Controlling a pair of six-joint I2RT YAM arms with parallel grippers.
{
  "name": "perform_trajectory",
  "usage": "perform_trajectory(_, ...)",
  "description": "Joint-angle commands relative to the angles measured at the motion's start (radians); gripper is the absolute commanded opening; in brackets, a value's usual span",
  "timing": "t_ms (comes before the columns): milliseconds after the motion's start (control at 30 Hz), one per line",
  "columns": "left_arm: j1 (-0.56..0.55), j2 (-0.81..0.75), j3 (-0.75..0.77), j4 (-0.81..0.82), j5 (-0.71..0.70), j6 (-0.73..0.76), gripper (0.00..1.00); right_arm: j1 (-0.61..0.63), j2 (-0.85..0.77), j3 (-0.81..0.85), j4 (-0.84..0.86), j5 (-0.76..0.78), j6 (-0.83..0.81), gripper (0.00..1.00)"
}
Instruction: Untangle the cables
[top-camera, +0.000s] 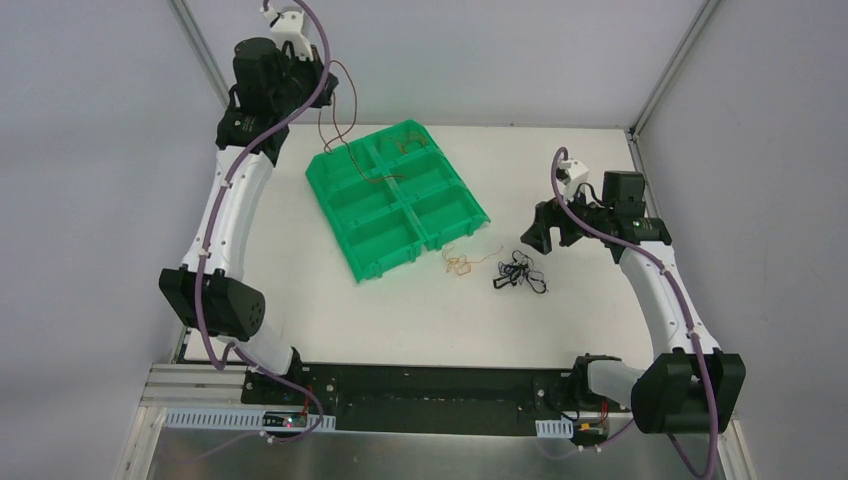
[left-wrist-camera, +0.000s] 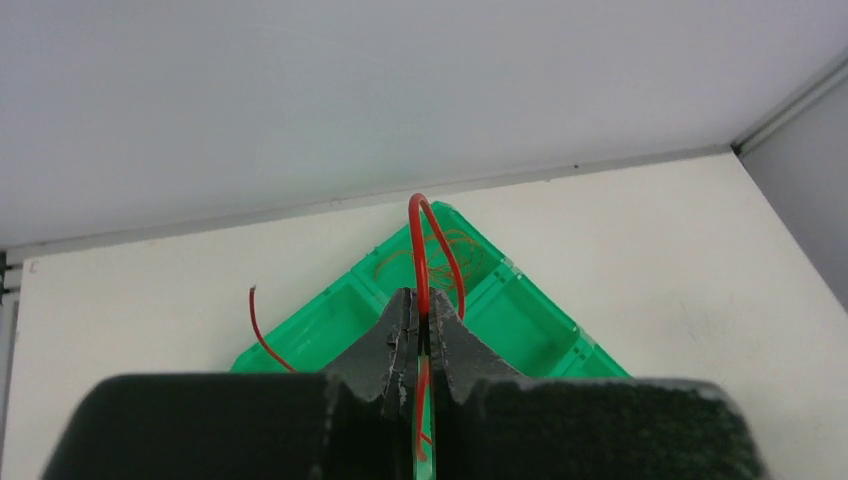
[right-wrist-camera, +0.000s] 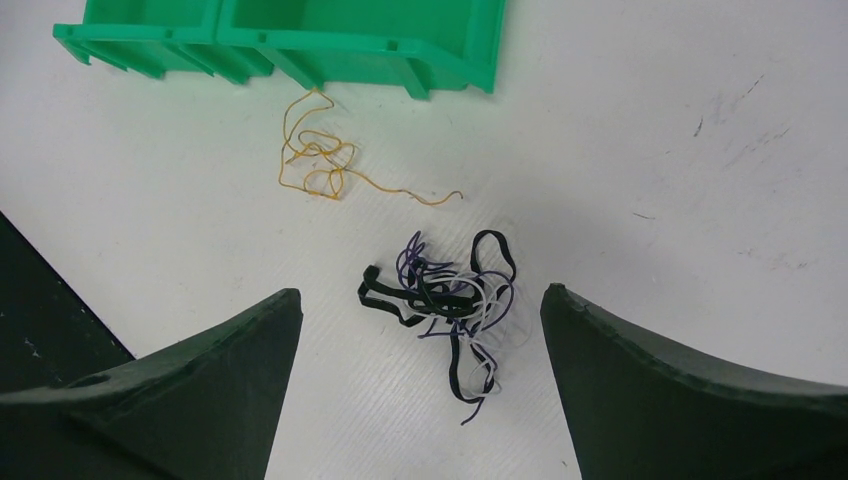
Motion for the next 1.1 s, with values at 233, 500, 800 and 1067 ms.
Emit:
perform_trajectory(233, 0.164, 0.126, 0.094, -0.050, 0.057, -0.301, 0.00, 0.006, 0.009, 0.050, -0.070, 0.029, -0.007, 0.93)
perform_trajectory(500, 0.187, 0.158, 0.031, -0.025, -0.041, -0.377, 0.00, 0.014, 0.009, 0.062, -0.090, 0.045, 0.005, 0.93)
perform_trajectory(800, 0.249, 0.251, 0.044, -0.010, -0.053, -0.501, 0.00, 0.038, 0.026, 0.099, -0.126, 0.081, -0.003, 0.94)
perform_trajectory(1067, 0.249, 0.213, -0.018, 0.023, -0.185, -0.382, 0.00, 0.054, 0.034, 0.091, -0.115, 0.091, 0.018, 0.94)
